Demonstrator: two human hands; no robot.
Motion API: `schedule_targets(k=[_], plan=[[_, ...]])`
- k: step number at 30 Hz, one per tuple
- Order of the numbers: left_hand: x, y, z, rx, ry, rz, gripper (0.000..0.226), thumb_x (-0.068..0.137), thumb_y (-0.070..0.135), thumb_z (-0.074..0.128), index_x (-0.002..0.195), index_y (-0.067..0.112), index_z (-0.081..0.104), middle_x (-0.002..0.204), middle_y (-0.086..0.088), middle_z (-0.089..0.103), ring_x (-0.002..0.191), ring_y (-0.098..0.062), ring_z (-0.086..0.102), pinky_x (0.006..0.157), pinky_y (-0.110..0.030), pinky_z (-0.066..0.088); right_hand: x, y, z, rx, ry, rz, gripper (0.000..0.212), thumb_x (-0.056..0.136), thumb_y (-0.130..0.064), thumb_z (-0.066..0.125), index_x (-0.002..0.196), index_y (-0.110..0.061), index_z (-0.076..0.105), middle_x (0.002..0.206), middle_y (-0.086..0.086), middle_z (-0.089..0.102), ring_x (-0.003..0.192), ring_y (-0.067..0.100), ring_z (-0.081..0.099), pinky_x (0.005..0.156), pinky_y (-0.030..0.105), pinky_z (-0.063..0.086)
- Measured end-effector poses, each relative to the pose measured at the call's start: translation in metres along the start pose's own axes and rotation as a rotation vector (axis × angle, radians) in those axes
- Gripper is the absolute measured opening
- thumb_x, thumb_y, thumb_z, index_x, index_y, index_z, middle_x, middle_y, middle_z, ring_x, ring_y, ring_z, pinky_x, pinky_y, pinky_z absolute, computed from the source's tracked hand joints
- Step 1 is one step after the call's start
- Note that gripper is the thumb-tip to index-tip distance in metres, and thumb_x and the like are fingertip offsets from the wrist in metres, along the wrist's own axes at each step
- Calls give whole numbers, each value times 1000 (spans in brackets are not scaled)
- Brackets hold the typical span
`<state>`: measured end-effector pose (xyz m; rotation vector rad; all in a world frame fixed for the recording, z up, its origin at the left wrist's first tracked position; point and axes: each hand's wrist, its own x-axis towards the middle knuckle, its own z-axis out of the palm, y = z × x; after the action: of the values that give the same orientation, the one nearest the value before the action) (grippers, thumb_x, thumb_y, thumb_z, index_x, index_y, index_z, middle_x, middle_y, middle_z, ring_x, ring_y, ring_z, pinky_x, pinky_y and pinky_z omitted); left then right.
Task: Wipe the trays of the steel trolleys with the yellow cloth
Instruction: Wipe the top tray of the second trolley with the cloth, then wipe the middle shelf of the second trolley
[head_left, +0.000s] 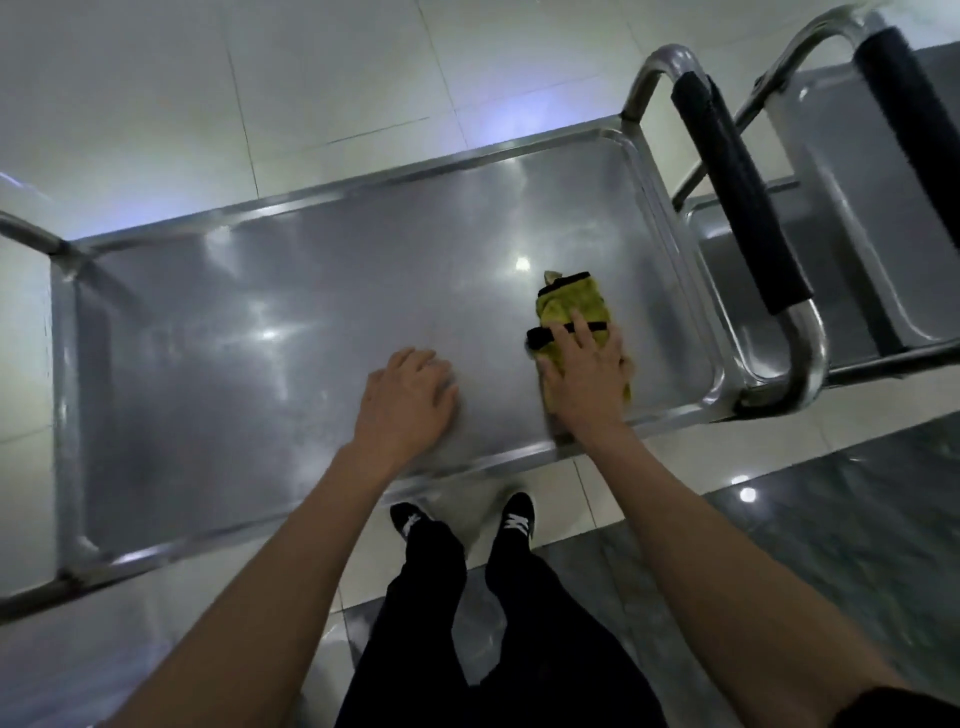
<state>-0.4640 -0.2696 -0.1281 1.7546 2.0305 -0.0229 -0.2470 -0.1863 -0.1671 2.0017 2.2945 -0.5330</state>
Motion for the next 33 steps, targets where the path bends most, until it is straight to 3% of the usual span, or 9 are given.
schedule_targets(k=[4, 11, 15, 19, 25, 33], plan=[[-48, -27, -1, 43, 4, -54, 39, 101, 42, 45, 134, 25, 58, 148, 0, 51, 139, -25, 39, 103, -45, 41, -30, -13, -2, -27, 1, -101, 38, 101, -35, 49, 140, -31, 48, 151, -3, 43, 135, 38, 33, 95, 53, 41], [-129, -63, 3, -30, 21, -80, 43, 103, 44, 39, 136, 24, 57, 147, 0, 51, 137, -24, 41, 104, -45, 40, -107, -71, 23, 131, -64, -178, 42, 98, -20, 51, 138, -31, 54, 140, -4, 52, 125, 33, 43, 94, 47, 37], [-173, -79, 7, -100, 76, -68, 44, 103, 42, 43, 143, 24, 54, 151, 1, 48, 141, -23, 37, 110, -46, 37, -152, -105, 29, 288, 20, -228, 43, 92, -16, 57, 133, -26, 60, 133, -5, 60, 114, 32, 54, 95, 49, 46], [-207, -85, 12, -110, 103, -44, 42, 102, 42, 46, 138, 24, 59, 146, 0, 53, 136, -25, 43, 106, -47, 40, -197, -121, 30, 457, 103, -278, 40, 88, -13, 63, 126, -22, 66, 125, -5, 65, 110, 25, 60, 95, 46, 49], [-251, -74, 35, -165, 145, -30, 37, 101, 38, 52, 128, 15, 65, 133, -7, 62, 122, -34, 54, 98, -48, 47, -258, -102, 35, 604, 84, -234, 42, 90, -13, 67, 132, -21, 65, 137, -3, 61, 125, 19, 55, 109, 41, 43], [-319, -47, 105, -233, 109, -179, 42, 101, 40, 52, 137, 20, 61, 141, -5, 58, 130, -29, 50, 105, -49, 42, -311, -49, 69, 624, -72, -233, 41, 91, -13, 68, 132, -21, 65, 137, 1, 61, 121, 21, 57, 106, 44, 45]])
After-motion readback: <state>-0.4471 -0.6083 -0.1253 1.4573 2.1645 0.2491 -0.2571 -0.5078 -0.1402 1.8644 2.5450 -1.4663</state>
